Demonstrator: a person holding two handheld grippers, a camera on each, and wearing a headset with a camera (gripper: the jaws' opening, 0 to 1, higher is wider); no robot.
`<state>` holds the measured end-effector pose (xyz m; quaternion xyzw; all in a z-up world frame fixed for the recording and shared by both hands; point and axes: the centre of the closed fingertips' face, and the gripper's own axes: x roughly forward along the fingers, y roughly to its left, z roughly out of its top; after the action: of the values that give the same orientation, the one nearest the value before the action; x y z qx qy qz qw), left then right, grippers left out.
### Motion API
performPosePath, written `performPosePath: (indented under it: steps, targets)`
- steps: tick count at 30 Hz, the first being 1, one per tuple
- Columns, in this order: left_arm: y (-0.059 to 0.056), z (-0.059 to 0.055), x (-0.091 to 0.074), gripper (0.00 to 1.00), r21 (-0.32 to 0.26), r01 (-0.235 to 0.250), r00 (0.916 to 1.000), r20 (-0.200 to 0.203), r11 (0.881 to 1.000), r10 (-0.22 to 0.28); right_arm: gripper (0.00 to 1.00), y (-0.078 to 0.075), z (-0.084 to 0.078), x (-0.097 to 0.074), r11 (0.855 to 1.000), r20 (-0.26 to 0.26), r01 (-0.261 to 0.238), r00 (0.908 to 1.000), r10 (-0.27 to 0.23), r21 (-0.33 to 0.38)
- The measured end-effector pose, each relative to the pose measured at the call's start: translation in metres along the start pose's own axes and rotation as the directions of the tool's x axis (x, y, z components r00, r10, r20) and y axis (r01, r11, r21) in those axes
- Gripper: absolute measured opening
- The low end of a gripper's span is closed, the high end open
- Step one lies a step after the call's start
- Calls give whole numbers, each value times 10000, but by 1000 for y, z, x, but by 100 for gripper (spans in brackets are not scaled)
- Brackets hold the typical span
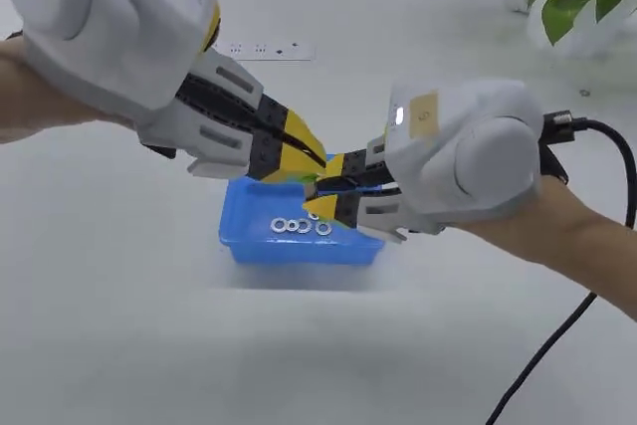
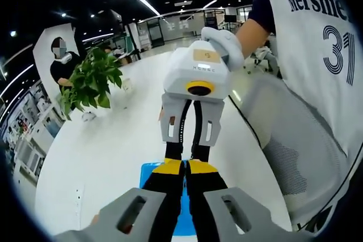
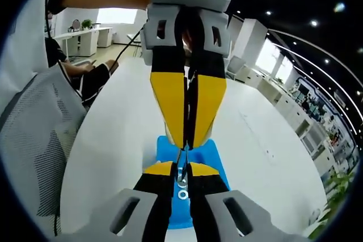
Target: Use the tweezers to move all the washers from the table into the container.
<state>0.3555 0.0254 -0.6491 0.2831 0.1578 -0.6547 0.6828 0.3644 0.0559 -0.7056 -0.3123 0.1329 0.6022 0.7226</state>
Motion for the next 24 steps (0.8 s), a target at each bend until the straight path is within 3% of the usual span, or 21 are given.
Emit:
performPosePath:
  steps: [6, 17, 24]
  targets:
    - [10, -19, 12, 5, -192, 103, 9999, -85, 9998, -104, 10, -7, -17, 14, 9996, -201, -186, 9996, 190, 214]
    - [19, -49, 31, 5, -903, 159, 9998, -90, 9958, -168, 10, -9, -44, 39, 9965, -454, -586, 9971, 613, 594]
    - [18, -57, 36, 5, -1085, 215, 9995, -207, 9939, -238, 10, -4, -48, 45, 9949, -519, -704, 9959, 742, 717]
